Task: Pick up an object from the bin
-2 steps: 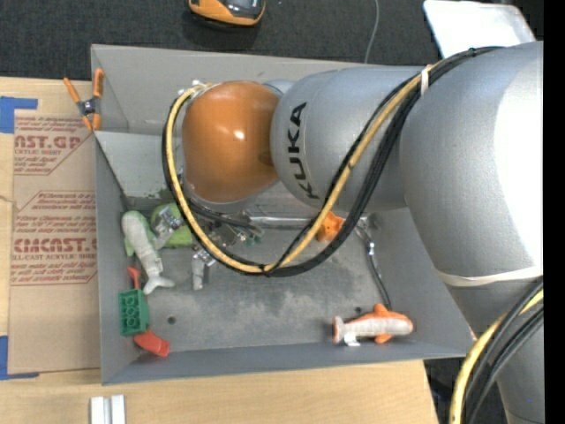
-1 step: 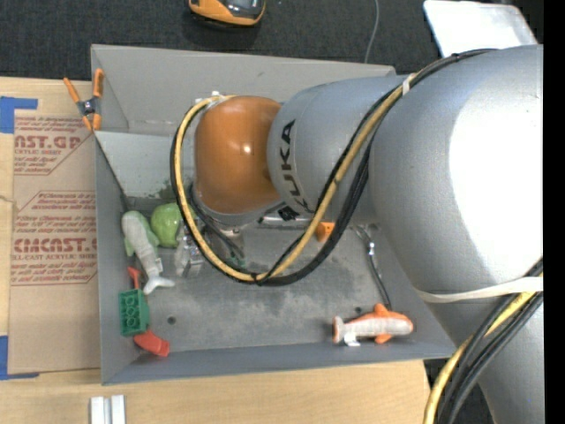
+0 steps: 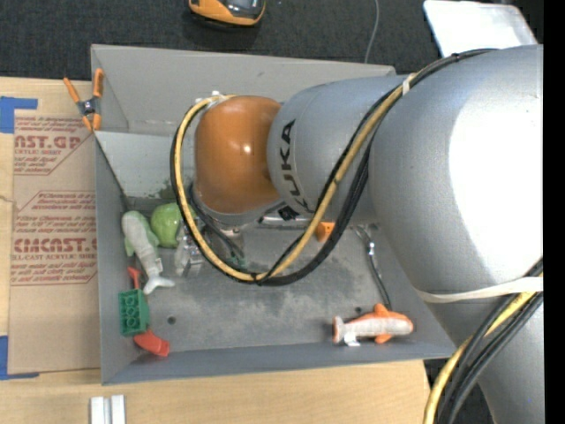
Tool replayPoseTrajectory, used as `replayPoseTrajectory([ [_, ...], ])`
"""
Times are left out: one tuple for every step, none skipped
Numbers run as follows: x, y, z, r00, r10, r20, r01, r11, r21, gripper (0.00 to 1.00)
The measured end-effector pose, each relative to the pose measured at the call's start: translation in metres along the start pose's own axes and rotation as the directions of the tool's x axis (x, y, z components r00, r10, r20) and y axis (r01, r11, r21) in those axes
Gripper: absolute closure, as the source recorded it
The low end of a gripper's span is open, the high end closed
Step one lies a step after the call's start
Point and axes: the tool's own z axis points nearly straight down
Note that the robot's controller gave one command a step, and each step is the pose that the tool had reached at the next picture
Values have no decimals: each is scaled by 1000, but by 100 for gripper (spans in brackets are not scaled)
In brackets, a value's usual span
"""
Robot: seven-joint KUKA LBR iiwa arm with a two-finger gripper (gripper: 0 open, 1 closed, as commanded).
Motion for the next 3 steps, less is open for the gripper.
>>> replayPoseTrajectory([
  [22, 0, 21, 977, 215, 6, -215, 977, -2, 100],
  [27, -33, 41, 857, 515, -1, -515, 857, -4, 100],
  [6, -38, 41, 924, 382, 2, -382, 924, -5, 100],
])
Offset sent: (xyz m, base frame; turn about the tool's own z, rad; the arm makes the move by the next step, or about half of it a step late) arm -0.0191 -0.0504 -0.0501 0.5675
